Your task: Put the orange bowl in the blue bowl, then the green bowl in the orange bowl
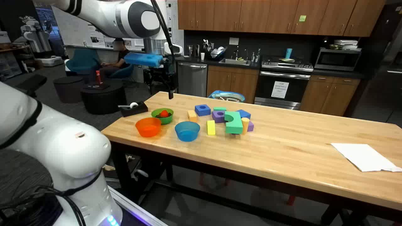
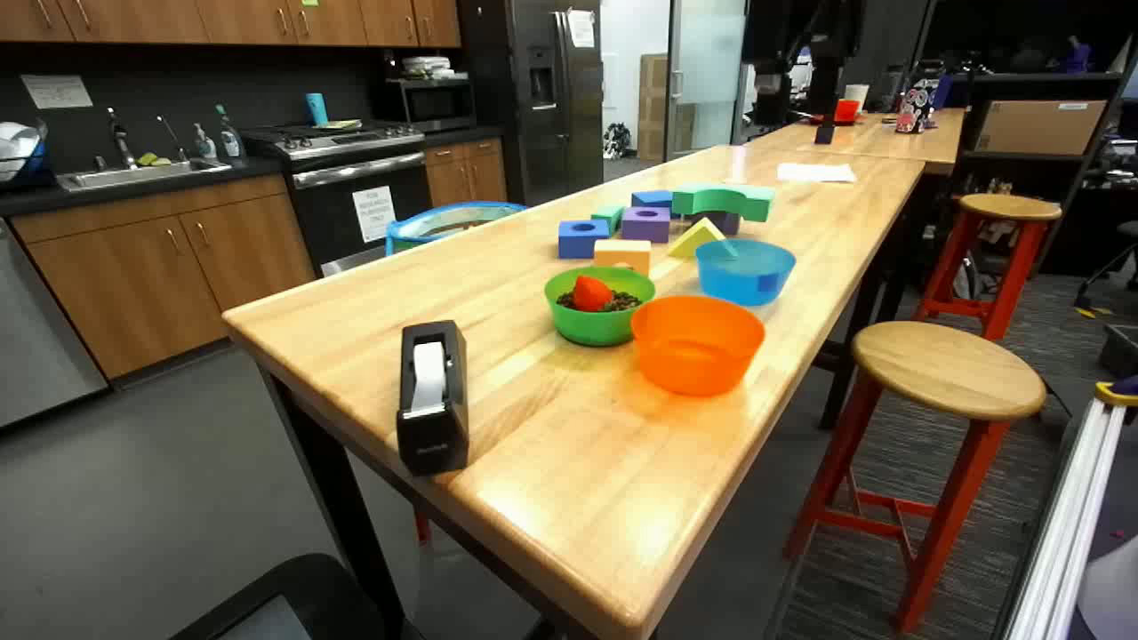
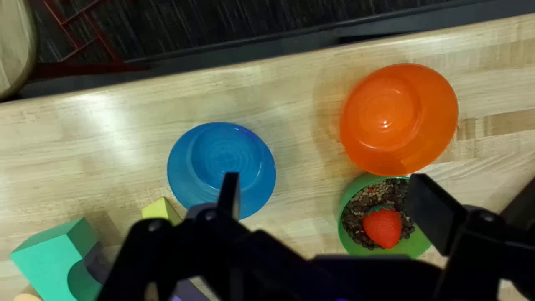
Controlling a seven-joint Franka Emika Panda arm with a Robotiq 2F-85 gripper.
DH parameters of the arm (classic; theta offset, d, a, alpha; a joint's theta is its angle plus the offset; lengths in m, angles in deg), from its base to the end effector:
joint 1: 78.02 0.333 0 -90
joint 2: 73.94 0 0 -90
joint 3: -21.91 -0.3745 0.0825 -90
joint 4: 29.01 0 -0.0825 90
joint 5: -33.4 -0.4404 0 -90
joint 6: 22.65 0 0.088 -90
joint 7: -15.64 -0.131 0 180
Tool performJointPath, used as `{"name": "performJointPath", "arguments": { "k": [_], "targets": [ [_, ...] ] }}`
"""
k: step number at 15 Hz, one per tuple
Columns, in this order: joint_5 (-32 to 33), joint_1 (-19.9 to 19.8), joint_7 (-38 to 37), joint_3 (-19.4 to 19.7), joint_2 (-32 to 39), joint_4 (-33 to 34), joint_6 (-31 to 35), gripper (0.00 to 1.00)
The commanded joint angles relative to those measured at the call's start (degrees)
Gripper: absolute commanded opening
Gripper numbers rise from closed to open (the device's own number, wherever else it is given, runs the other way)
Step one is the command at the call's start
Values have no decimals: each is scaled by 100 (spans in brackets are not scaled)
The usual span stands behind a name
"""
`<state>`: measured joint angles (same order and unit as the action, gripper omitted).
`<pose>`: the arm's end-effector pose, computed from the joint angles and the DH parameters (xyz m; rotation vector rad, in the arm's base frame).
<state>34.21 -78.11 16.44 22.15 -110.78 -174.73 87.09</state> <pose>0.3748 -0.0036 0.4881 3.1305 0.0214 0.0233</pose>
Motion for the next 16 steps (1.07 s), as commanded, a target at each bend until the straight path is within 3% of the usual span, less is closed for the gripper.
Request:
{"name": "performJointPath", "arguments": {
  "k": [1, 16],
  "targets": [
    [0, 2, -2, 0, 2, 11, -14, 100],
    [154, 116, 265, -91, 12, 61, 1, 100]
  ]
}}
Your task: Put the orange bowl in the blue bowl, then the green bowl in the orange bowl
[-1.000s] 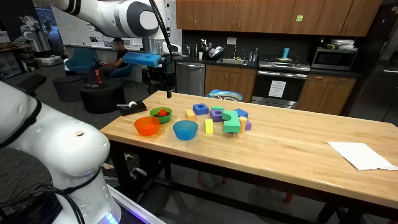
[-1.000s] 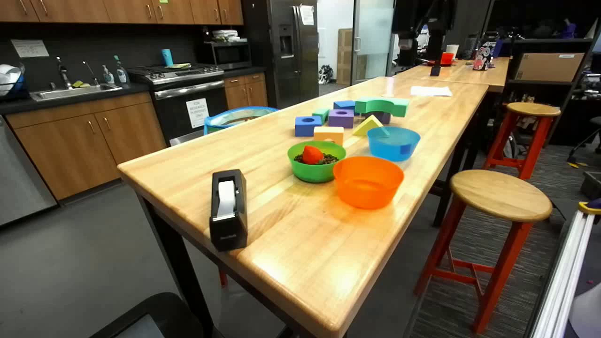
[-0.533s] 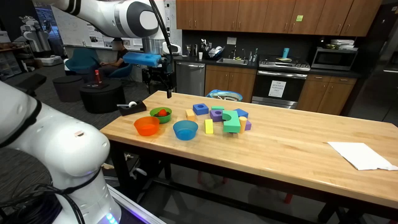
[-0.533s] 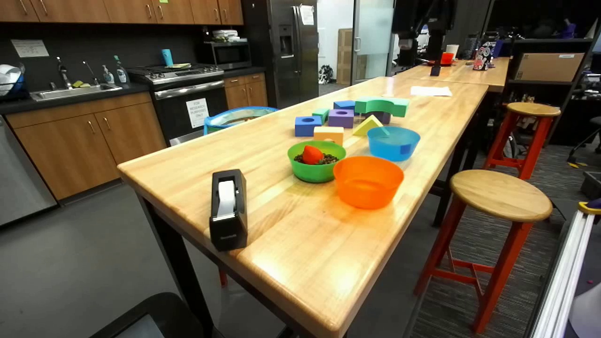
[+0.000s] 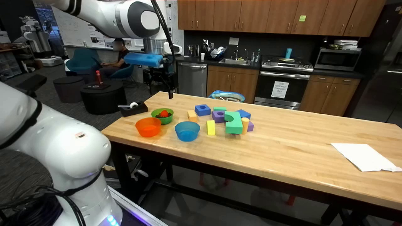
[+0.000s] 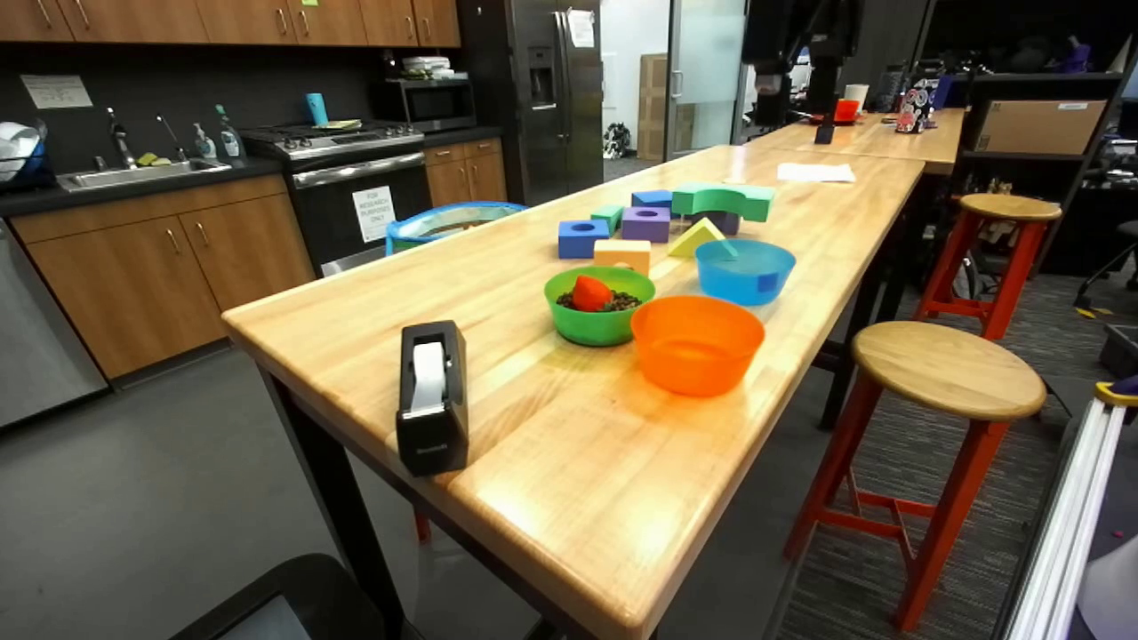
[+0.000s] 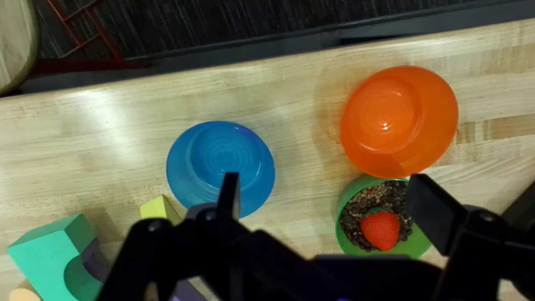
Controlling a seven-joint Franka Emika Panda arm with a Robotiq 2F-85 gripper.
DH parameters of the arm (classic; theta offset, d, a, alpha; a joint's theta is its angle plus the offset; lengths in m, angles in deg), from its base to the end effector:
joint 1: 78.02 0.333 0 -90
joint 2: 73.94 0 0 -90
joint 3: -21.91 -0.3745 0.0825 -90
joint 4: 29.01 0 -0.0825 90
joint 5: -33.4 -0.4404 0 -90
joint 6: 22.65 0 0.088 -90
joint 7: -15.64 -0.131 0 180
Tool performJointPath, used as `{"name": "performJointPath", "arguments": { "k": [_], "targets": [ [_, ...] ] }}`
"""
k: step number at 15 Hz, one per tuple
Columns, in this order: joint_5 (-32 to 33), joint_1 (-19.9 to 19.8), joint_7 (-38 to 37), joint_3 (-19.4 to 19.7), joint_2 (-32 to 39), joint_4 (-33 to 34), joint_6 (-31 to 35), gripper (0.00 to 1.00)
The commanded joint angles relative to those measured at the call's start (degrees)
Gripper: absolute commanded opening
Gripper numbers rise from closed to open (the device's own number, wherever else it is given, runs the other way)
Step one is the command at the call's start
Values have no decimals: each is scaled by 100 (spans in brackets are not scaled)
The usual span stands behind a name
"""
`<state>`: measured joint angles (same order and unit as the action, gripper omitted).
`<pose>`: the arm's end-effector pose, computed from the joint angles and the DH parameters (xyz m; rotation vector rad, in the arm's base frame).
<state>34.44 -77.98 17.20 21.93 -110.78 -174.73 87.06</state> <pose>0.3748 -0.0016 0.4880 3.1240 0.0526 0.0223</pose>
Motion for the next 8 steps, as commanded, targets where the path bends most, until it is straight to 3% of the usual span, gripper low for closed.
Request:
{"name": "performJointPath", "arguments": {
  "k": [1, 8],
  "targets": [
    [112, 152, 274, -68, 0, 47, 53, 100],
    [-197, 495, 321, -134, -26, -268, 554, 100]
  ]
}}
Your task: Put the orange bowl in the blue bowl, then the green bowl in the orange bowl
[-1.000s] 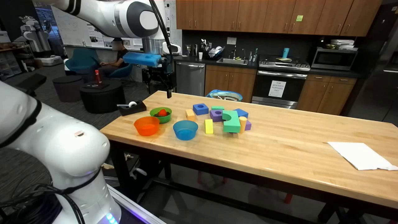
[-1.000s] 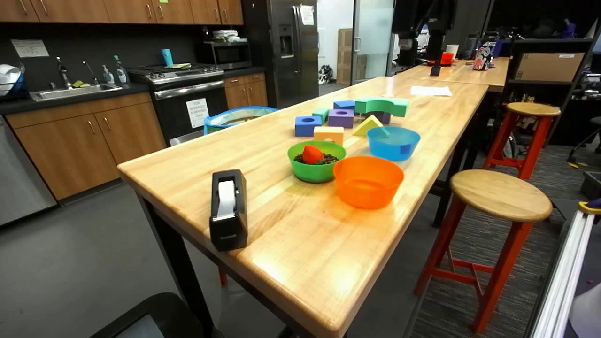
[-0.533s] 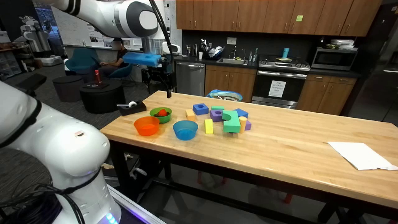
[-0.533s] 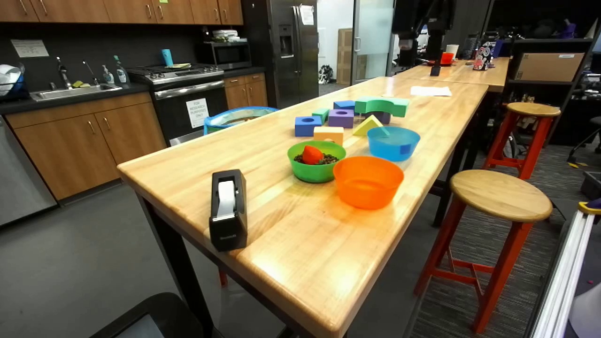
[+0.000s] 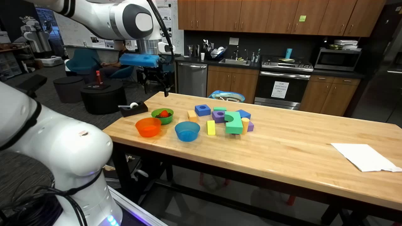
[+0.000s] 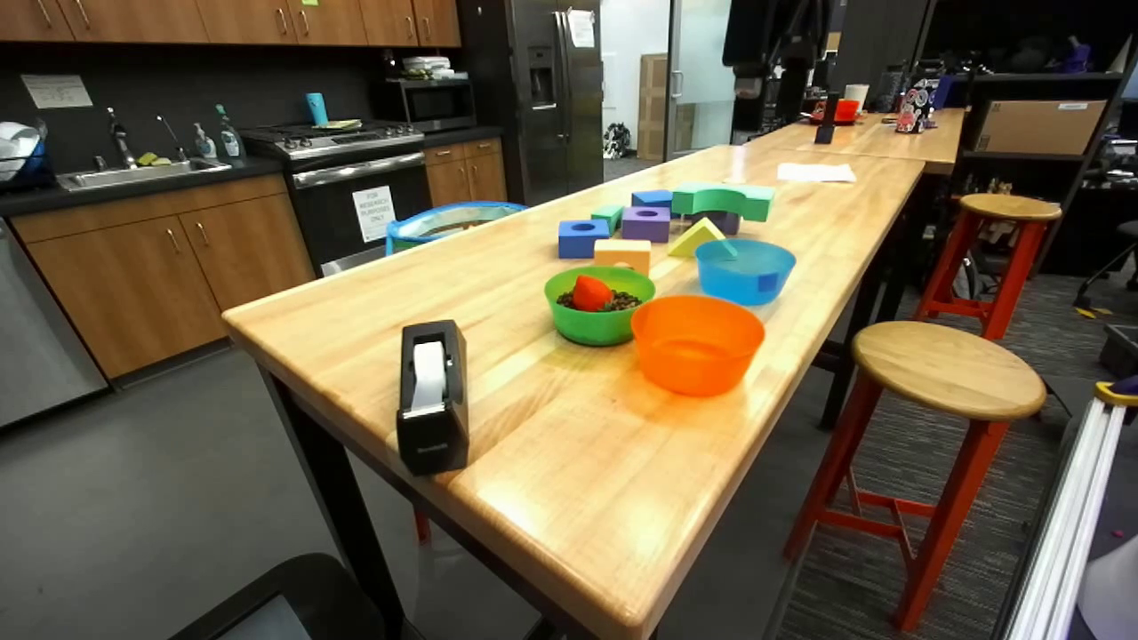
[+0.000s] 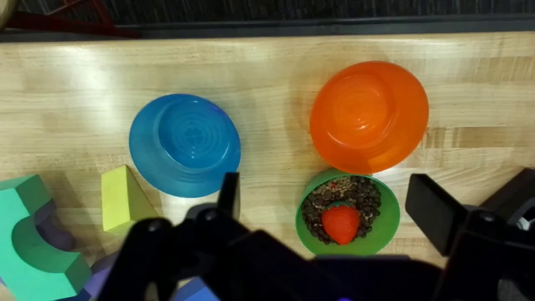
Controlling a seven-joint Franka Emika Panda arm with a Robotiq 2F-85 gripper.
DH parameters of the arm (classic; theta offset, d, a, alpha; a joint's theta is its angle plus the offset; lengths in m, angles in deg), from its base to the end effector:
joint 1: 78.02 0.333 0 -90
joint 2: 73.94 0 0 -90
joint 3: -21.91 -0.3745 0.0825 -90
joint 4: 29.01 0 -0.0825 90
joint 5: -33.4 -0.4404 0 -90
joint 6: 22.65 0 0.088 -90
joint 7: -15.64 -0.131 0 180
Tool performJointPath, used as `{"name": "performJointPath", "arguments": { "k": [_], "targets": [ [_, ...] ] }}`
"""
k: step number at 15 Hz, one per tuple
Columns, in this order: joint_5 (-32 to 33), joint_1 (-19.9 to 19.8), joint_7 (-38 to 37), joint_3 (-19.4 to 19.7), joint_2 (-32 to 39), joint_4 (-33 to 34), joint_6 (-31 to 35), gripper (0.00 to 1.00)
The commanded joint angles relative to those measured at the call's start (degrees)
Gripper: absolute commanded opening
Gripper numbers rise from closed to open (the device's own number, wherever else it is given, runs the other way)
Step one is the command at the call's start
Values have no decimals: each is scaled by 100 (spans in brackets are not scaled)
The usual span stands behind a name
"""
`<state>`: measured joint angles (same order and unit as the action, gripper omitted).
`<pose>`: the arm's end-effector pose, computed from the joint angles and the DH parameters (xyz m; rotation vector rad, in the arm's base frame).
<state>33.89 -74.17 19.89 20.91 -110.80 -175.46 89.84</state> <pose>0.3771 0.0315 0.4858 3.1125 0.2475 0.0790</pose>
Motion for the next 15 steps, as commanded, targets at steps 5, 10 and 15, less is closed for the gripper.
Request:
{"name": "performJointPath", "arguments": {
  "k": [5, 10, 15],
  "targets": [
    [-120, 356, 178, -159, -3, -748, 925, 100],
    [-22, 476, 178, -330, 247, -1274, 1630, 99],
    [30, 475, 288, -363, 765, -1309, 1952, 100]
  ]
}}
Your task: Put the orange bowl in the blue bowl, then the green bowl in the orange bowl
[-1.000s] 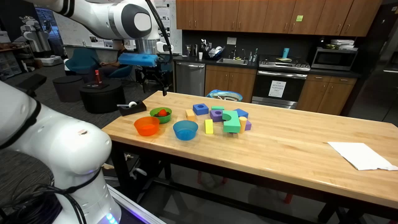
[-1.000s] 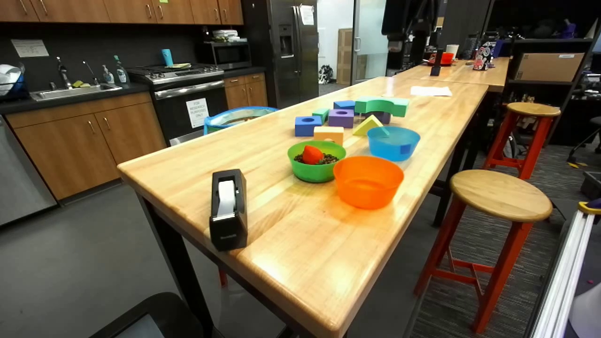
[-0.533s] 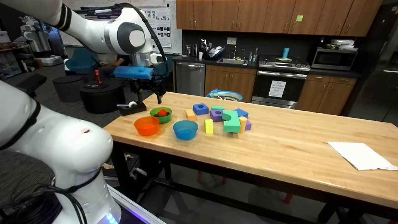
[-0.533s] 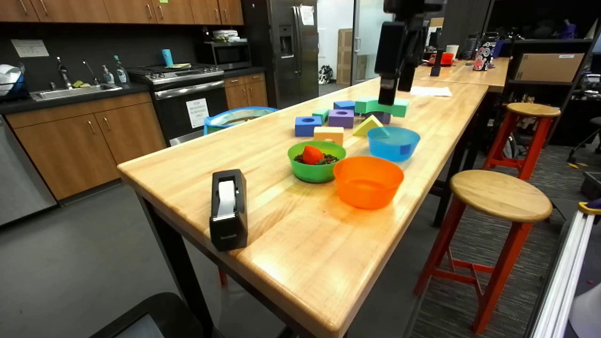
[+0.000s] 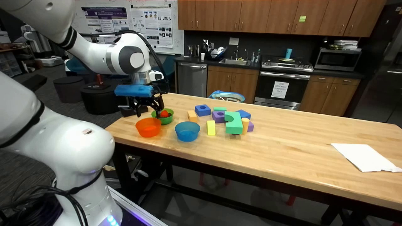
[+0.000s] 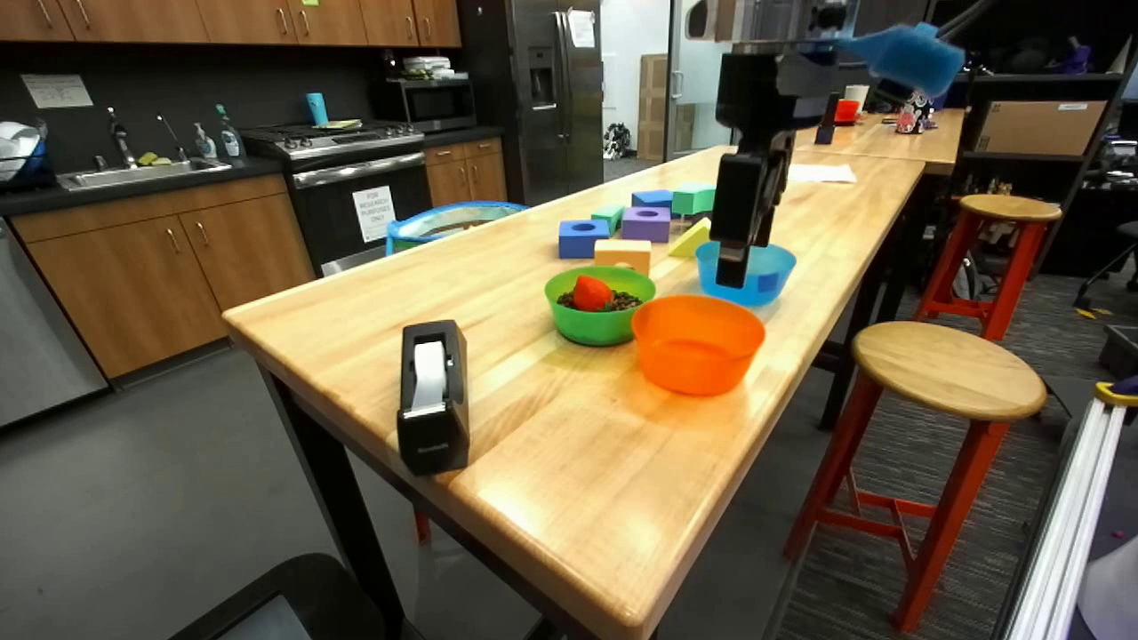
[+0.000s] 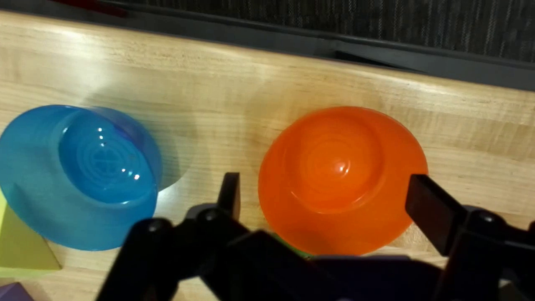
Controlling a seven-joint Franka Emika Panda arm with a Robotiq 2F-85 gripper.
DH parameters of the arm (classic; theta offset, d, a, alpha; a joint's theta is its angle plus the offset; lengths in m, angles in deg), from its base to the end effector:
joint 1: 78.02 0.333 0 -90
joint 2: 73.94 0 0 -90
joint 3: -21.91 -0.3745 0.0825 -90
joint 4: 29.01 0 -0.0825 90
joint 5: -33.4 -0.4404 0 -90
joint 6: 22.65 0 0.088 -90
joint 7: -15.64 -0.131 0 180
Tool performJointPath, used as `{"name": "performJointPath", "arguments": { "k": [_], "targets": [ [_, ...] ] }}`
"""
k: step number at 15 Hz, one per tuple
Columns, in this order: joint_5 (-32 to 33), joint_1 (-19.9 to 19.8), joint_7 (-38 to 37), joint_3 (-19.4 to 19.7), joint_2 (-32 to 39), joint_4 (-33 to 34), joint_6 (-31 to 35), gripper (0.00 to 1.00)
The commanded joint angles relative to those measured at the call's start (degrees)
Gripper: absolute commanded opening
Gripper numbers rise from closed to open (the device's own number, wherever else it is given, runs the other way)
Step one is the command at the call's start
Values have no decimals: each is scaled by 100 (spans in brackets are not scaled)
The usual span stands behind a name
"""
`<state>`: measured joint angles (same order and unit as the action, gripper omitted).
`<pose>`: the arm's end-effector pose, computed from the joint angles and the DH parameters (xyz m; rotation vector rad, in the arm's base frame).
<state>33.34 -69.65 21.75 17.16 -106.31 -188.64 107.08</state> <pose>0.3545 0.0793 0.3648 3.0593 0.4985 0.0680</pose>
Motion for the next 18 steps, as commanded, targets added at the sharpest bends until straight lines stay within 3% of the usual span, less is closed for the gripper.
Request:
{"name": "performJointPath", "arguments": {
  "k": [1, 13, 18],
  "targets": [
    [97, 10, 139, 21, 432, 8, 306, 100],
    [205, -167, 248, 127, 1404, 49, 882, 100],
    [-169, -207, 633, 470, 1434, 182, 822, 100]
  ]
}}
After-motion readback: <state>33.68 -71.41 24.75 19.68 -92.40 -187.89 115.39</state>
